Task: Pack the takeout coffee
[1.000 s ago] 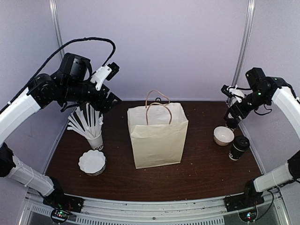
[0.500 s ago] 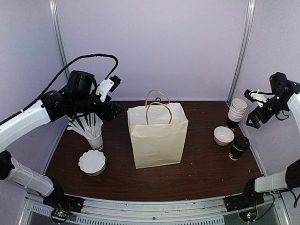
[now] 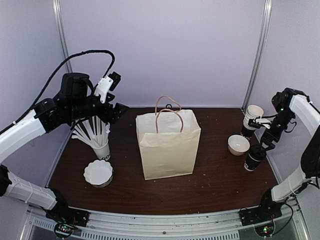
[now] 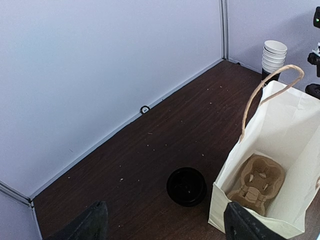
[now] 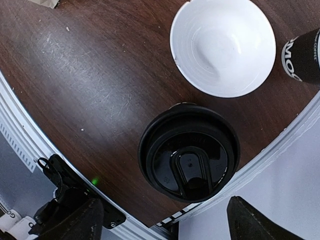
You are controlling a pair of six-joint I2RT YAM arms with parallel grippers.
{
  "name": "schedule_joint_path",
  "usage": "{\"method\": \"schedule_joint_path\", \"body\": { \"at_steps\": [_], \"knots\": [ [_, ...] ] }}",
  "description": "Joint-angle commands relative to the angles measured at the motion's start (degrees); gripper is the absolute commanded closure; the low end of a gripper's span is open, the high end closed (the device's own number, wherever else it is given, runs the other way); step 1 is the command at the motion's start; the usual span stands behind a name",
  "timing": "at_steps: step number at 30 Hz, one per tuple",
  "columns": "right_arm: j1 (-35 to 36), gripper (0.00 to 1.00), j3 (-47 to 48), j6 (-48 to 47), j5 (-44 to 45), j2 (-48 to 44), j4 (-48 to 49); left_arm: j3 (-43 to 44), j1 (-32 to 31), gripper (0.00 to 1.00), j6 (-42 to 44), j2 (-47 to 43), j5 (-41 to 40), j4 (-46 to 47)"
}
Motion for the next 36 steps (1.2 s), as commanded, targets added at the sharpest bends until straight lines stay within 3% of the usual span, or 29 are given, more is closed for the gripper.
{"method": "schedule_joint_path", "body": {
  "at_steps": [1,6,15,36],
  "knots": [
    [-0.09,0.03,0.62,-0.5,2.73,2.59,-0.15,-0.73,0.95,0.16,-0.68,-0.3,0.31,3.2],
    [0.42,0.03,0.85,-1.26,4.47,4.66,-0.1,-0.46,1.56,0.16,-0.73,0.2,1.26,2.92],
    [2.31,0.14,0.94,-0.01,8.51,6.78,2.11,-0.21,2.03,0.16,-0.73,0.01,2.57,2.47],
    [7.56,0.14,-1.37,2.26,12.23,8.3,6.68,-0.28,2.03,0.16,-0.73,-0.37,3.28,2.18]
  ]
}}
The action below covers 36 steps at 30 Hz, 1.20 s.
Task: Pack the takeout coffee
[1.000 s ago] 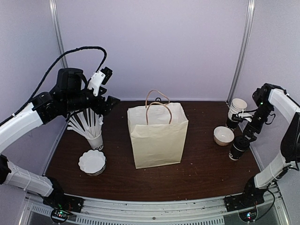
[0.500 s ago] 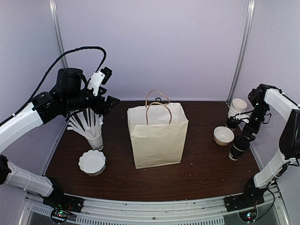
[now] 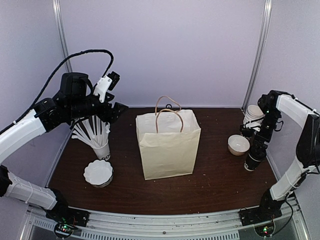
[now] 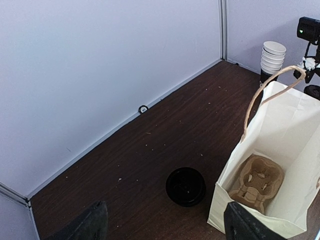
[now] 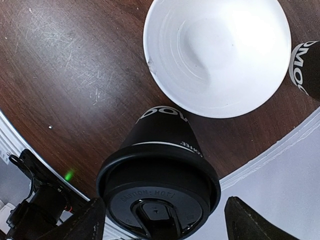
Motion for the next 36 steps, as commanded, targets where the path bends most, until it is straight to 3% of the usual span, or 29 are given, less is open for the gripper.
{"method": "schedule_joint_path", "body": {
  "at_steps": [1,11,22,36],
  "knots": [
    [0.51,0.14,-1.54,0.35,3.08,-1.13,0.71,-0.13,0.39,0.16,-0.55,-0.42,0.6,1.92],
    [0.51,0.11,-3.72,0.07,3.14,-2.4,0.71,-0.04,0.39,0.16,-0.56,-0.34,1.18,1.75],
    [0.51,0.11,1.33,0.91,0.83,-1.72,-1.79,-0.32,0.39,0.16,-0.51,-0.54,0.79,1.95],
    [0.43,0.07,-1.64,0.5,1.2,-0.96,-0.34,-0.23,0.39,0.16,-0.3,-0.56,1.36,1.82]
  ]
}}
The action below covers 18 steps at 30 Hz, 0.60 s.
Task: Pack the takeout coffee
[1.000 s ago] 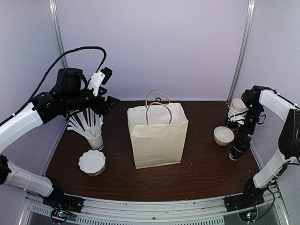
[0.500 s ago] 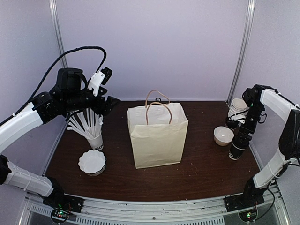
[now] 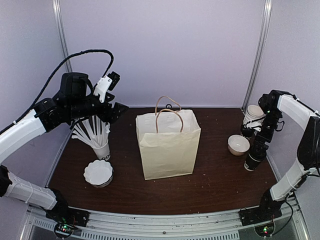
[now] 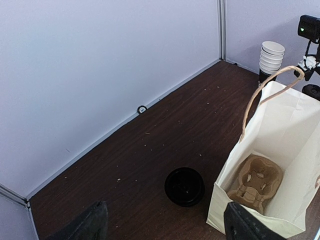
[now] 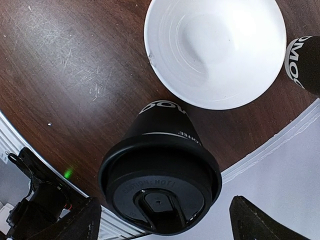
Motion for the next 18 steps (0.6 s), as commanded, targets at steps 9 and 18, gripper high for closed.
{"method": "schedule_joint_path", "body": {
  "at_steps": [9,18],
  "knots": [
    [0.16,0.09,-3.27,-0.3,1.3,1.02,1.51,-0.23,0.39,0.16,-0.2,-0.51,1.0,1.86],
    [0.16,0.19,-5.15,-0.39,2.88,1.35,3.25,-0.28,0.39,0.16,-0.2,-0.54,1.1,1.82]
  ]
}}
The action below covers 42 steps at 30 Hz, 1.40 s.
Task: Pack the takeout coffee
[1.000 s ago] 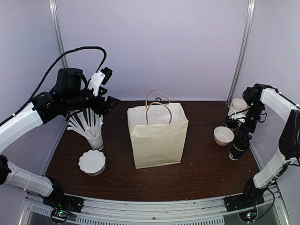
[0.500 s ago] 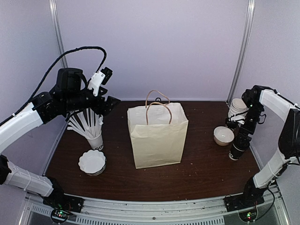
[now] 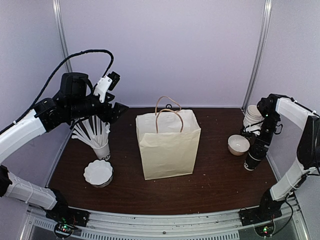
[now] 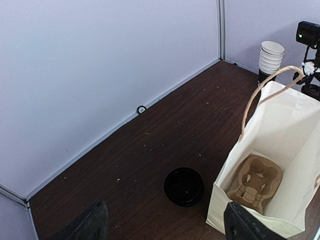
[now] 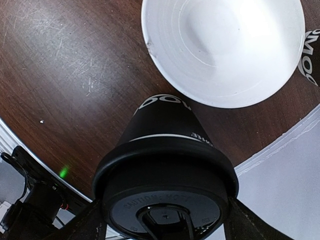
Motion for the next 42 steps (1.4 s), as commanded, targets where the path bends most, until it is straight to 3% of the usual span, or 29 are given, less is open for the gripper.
{"method": "schedule_joint_path", "body": {
  "at_steps": [1,12,17,23,29,32,42],
  "knots": [
    [0.16,0.2,-1.44,-0.29,1.31,0.81,1.17,-0.27,0.39,0.16,-0.23,-0.48,0.99,1.88],
    [0.25,0.3,-0.09,0.62,0.57,-2.18,-1.3,0.01,0.39,0.16,0.11,-0.5,1.81,1.83],
    [0.4,0.31,3.08,2.13,-2.1,-8.51,-4.31,2.26,0.39,0.16,4.41,-0.45,15.55,-0.22],
    [0.51,0.32,5.08,3.85,-7.55,-16.92,-5.93,16.84,0.31,0.19,4.32,7.94,28.84,-10.32],
    [1.5,0.32,6.76,5.17,-13.49,-22.7,-7.66,31.44,0.3,0.2,8.08,18.62,25.83,-18.81],
    [2.35,0.32,8.35,5.75,-15.93,-23.91,-8.84,37.97,0.3,0.22,9.3,24.53,28.73,-22.53],
    [4.73,0.32,13.56,7.59,-19.91,-25.15,-9.94,49.22,0.3,0.29,10.7,37.06,29.75,-28.73]
  ]
}}
